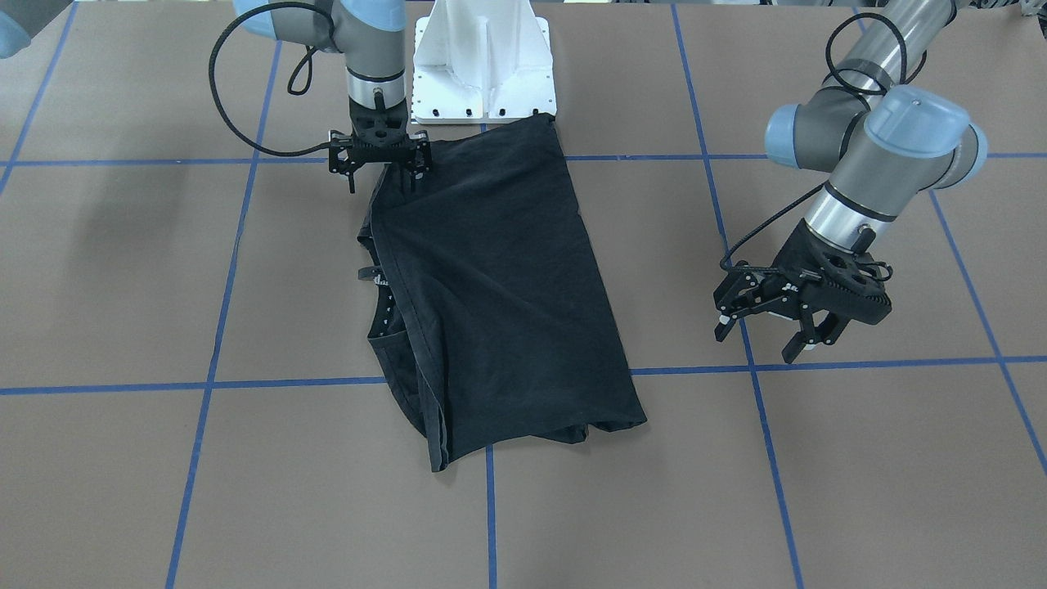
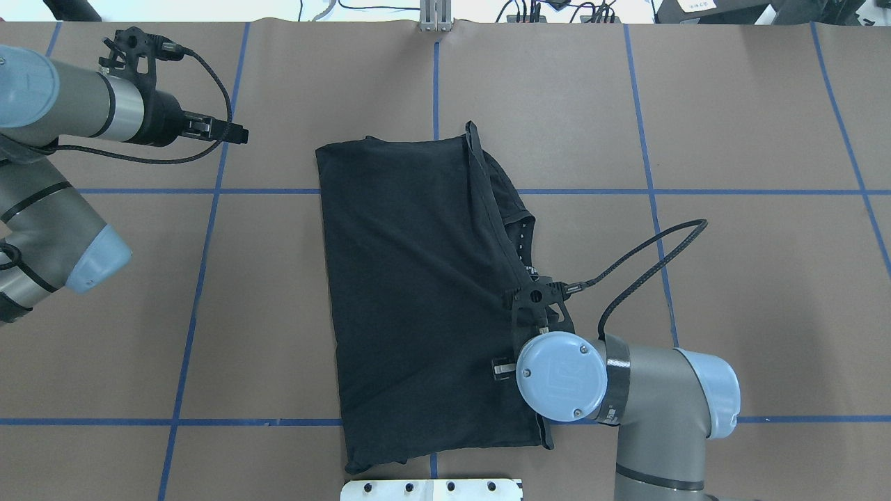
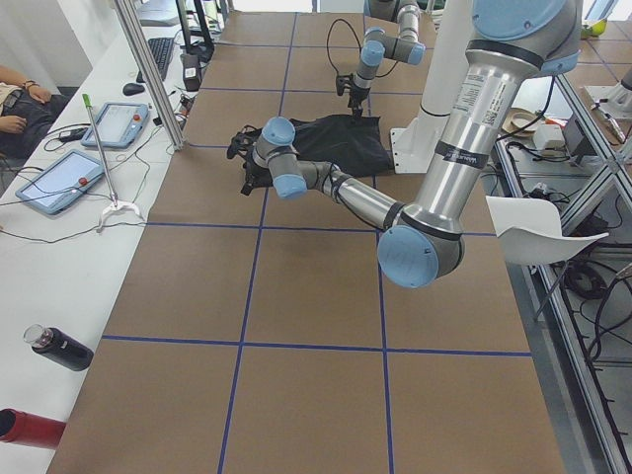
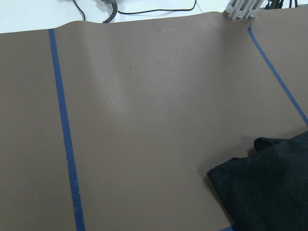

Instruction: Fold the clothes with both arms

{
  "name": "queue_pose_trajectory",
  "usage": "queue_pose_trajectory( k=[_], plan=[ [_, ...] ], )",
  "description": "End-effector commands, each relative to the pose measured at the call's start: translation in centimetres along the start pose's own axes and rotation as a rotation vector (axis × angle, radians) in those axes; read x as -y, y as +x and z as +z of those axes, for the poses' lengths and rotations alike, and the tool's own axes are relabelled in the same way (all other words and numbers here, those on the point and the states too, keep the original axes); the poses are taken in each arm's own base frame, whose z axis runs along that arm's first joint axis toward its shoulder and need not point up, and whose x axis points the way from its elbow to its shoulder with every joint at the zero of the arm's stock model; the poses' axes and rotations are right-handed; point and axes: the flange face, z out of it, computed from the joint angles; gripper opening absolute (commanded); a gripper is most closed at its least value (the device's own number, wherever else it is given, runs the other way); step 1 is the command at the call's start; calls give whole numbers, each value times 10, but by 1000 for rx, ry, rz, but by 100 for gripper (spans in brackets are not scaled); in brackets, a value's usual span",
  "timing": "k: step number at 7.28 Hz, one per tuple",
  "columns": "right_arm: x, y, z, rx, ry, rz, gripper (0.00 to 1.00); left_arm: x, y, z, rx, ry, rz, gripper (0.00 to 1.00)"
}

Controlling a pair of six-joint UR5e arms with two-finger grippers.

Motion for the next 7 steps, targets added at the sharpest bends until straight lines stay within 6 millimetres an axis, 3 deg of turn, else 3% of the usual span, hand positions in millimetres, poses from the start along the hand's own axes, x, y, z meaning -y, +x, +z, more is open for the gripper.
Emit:
queue_pose_trajectory(
  k=[1,7],
  plan=[
    [-19,-3,6,-51,-29,8,100,0,0,0,0,1,-1,100],
    [-23,29,14,-241,-61,-16,100,-2,4,1,-8,-5,2,100]
  ],
)
